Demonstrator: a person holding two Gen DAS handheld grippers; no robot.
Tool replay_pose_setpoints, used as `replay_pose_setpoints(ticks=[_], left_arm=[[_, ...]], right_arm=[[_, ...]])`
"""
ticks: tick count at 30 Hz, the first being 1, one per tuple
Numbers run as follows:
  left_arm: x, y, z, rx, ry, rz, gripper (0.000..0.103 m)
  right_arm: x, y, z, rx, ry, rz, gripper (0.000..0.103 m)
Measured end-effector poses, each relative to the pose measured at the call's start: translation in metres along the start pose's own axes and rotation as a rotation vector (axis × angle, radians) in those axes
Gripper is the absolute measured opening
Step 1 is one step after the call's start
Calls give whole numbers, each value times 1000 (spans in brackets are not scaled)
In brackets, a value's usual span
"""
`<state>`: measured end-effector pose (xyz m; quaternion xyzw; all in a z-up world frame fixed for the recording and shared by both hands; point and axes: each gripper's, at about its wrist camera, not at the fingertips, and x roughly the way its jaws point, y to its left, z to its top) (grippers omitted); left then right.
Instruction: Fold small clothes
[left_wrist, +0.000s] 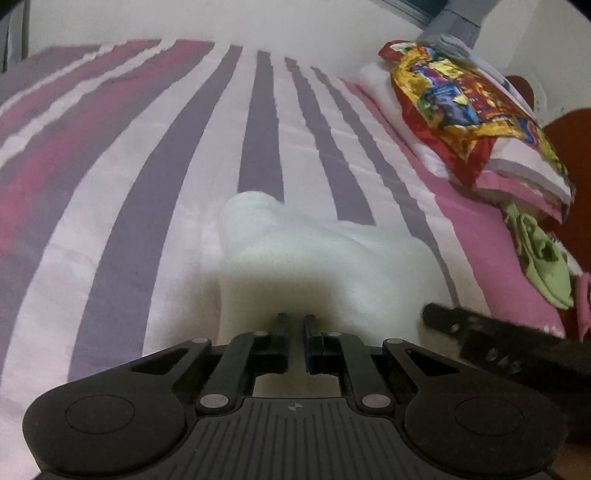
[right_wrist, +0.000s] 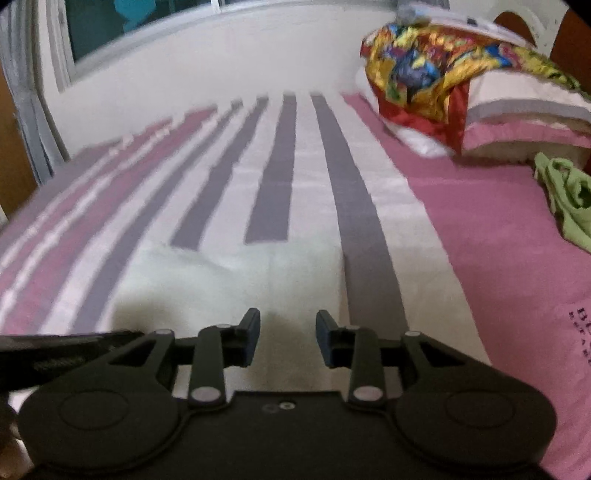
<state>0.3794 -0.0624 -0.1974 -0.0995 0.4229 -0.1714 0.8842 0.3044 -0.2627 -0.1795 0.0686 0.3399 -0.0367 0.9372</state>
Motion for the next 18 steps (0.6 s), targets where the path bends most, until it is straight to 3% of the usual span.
replay_pose_setpoints(ticks=[3, 5, 9, 14, 18], left_arm=[[8, 7, 1, -44, 5, -15, 8], [6, 8, 4, -91, -9, -18, 8], [4, -3, 15, -47, -82, 11, 8], [28, 4, 29, -76, -49, 26, 8], [41, 10, 24, -63, -32, 6, 7]], right_arm=[[25, 3, -5, -43, 67, -13, 34], [28, 2, -5, -36, 67, -8, 35], [18, 5, 8, -34, 4, -4, 34], [38, 8, 27, -32, 4, -6, 34], [69, 8, 24, -65, 92, -21, 35]])
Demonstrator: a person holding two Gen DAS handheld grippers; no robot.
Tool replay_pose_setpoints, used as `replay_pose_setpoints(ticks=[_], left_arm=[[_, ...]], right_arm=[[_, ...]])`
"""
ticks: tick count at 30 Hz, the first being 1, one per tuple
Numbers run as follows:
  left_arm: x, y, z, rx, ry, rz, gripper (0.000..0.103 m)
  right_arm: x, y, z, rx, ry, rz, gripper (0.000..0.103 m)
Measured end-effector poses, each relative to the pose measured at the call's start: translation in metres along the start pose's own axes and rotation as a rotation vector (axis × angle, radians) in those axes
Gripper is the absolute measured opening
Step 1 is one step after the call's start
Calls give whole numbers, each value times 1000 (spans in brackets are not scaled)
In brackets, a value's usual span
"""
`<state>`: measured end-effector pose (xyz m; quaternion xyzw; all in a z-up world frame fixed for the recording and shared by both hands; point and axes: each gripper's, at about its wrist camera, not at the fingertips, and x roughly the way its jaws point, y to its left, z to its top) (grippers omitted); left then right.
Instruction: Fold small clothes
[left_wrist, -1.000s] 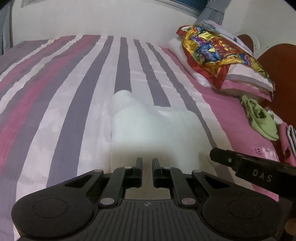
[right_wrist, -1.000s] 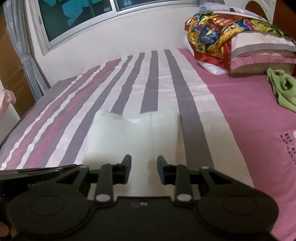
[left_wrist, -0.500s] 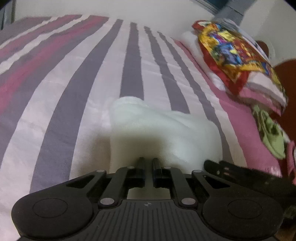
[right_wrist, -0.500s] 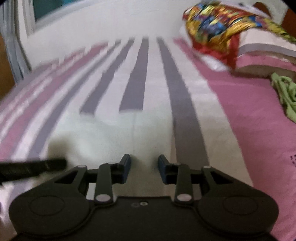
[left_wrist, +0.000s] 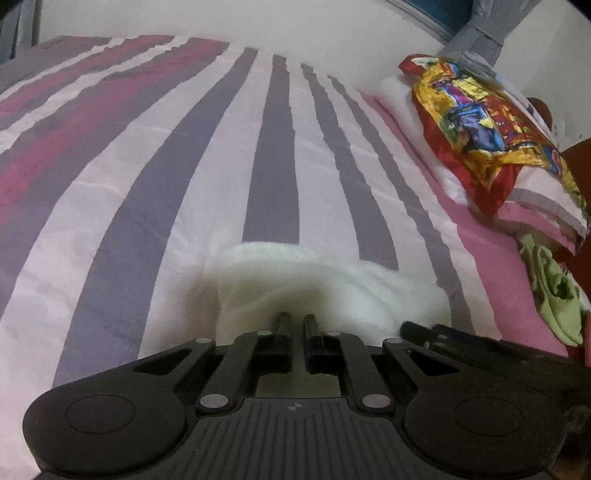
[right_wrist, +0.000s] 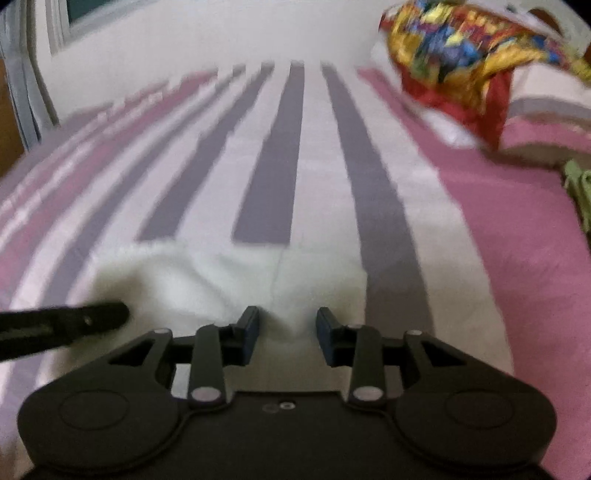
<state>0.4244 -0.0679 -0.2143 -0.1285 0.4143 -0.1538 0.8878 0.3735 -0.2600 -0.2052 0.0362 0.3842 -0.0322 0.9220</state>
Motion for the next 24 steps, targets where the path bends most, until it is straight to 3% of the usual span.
replay_pose_setpoints(ticks=[9, 13, 15, 21, 24], left_arm=[[-20, -14, -16, 87, -10, 36, 8], [-48, -16, -35, 154, -17, 52, 8], [-63, -17, -49, 172, -16, 58, 8], [-92, -4, -93, 97, 42, 48, 8], [-104, -10, -116, 166, 6, 82, 8]], right_arm=[[-6, 1, -1, 19, 35, -5, 36], [-34, 4, 0, 6, 18, -12, 36], [-55, 4, -11, 8, -11, 14, 36], [-109, 8, -73, -36, -53, 29, 37], [-117, 6, -103, -31, -5, 21, 37]])
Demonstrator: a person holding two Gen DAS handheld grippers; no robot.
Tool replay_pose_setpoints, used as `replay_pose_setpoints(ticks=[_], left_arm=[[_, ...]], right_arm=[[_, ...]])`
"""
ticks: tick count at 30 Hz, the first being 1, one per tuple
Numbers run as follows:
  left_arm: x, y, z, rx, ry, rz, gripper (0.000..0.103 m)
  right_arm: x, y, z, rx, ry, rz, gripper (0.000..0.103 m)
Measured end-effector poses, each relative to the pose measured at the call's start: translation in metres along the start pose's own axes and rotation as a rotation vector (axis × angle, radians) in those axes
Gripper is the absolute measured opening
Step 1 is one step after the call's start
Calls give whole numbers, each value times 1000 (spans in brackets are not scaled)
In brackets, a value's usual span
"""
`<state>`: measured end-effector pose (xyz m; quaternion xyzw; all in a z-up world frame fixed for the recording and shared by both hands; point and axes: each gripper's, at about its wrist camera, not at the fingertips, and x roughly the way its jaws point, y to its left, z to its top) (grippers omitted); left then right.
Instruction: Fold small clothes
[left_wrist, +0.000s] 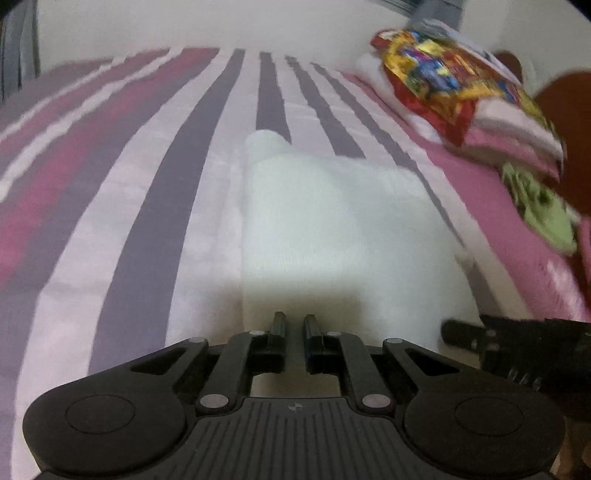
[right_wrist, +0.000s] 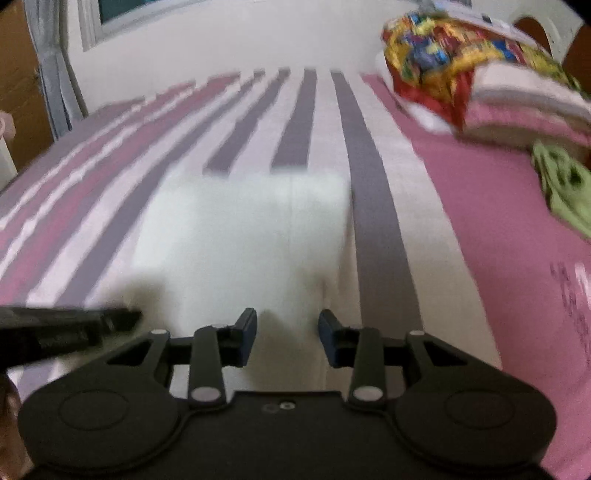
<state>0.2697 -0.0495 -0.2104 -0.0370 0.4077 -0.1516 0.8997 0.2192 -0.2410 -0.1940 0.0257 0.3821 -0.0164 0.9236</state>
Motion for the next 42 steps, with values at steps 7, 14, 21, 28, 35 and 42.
replay_pose_setpoints(ticks=[7, 14, 21, 28, 35, 42], left_arm=[[-16, -1, -12, -20, 11, 18, 8], [-18, -9, -13, -7, 26, 51, 8], [-19, -13, -15, -2, 21, 77, 8], [-23, -15, -18, 26, 14, 86, 9], [-26, -17, -20, 22, 0, 93, 14], [-28, -16, -20, 12, -6, 92, 14]], right_arm=[[-14, 4, -30, 7, 22, -44, 38], [-19, 5, -38, 30, 45, -35, 38], [-38, -1, -38, 120, -35, -15, 51], [-25, -1, -46, 118, 33, -29, 50], [-36, -2, -44, 143, -9, 13, 50], [-42, 6, -42, 141, -47, 44, 45]])
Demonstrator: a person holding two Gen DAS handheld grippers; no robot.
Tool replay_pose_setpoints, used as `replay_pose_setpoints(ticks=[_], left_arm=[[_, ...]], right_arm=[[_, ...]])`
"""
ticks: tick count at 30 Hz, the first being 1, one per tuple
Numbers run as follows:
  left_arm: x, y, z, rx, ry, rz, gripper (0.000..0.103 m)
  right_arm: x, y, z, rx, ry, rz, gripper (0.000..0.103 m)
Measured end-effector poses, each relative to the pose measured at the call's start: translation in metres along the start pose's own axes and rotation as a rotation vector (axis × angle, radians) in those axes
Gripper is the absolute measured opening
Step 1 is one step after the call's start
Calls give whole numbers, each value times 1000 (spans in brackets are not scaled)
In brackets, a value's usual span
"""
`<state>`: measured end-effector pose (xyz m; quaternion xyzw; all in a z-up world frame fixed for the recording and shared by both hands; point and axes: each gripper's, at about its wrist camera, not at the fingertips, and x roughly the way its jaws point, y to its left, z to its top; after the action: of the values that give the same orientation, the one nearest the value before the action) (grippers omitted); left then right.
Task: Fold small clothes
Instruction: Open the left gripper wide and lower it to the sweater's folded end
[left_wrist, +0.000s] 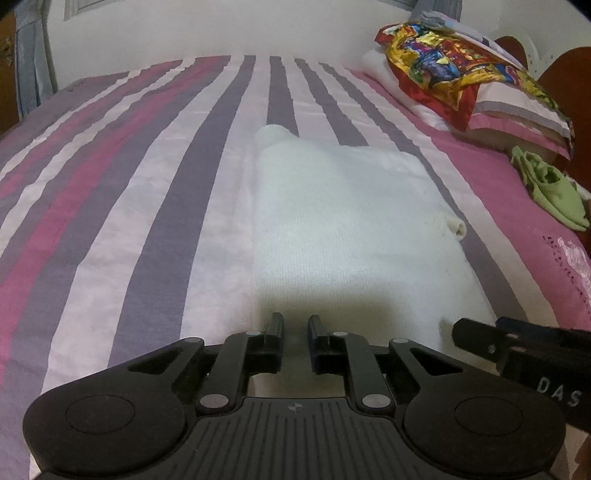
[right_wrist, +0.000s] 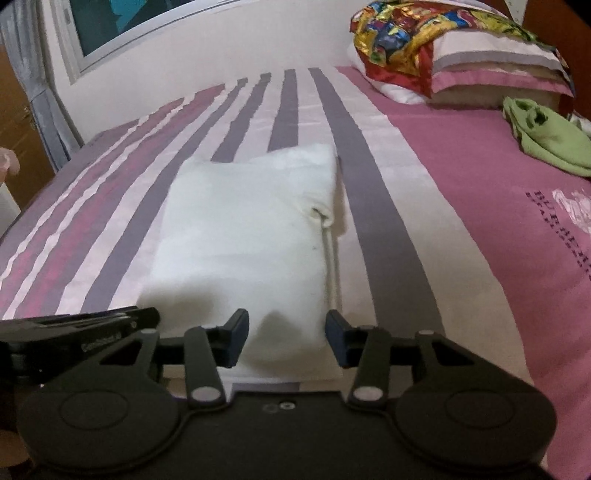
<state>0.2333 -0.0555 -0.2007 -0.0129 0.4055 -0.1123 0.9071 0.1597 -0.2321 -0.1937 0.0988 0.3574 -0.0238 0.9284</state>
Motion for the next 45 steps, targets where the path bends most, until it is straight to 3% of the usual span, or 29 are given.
replay_pose_setpoints(ticks=[3, 10, 11, 14, 15, 23, 29, 45], left_arm=[[0, 2, -2, -27, -5, -1, 15], [-2, 1, -2, 14, -12, -9, 19], [-4, 4, -1, -4, -10, -22, 28], [-11, 13, 2, -59, -11, -29, 80], [-14, 15, 2, -73, -29, -24, 82], [-17, 32, 13, -104, -26, -48, 82], [1, 41, 22, -155, 12, -63, 82], [37, 37, 49, -148, 27, -65, 82]], right_arm=[[5, 1, 0, 3, 15, 7, 44], [15, 2, -5, -29, 63, -10, 42], [14, 1, -4, -27, 61, -8, 42], [8, -1, -2, -3, 46, 3, 44], [7, -2, -2, 1, 42, 4, 44], [0, -9, -1, 31, 33, 18, 46], [1, -13, 3, 48, 18, 10, 63], [23, -24, 24, 76, 5, -9, 73]])
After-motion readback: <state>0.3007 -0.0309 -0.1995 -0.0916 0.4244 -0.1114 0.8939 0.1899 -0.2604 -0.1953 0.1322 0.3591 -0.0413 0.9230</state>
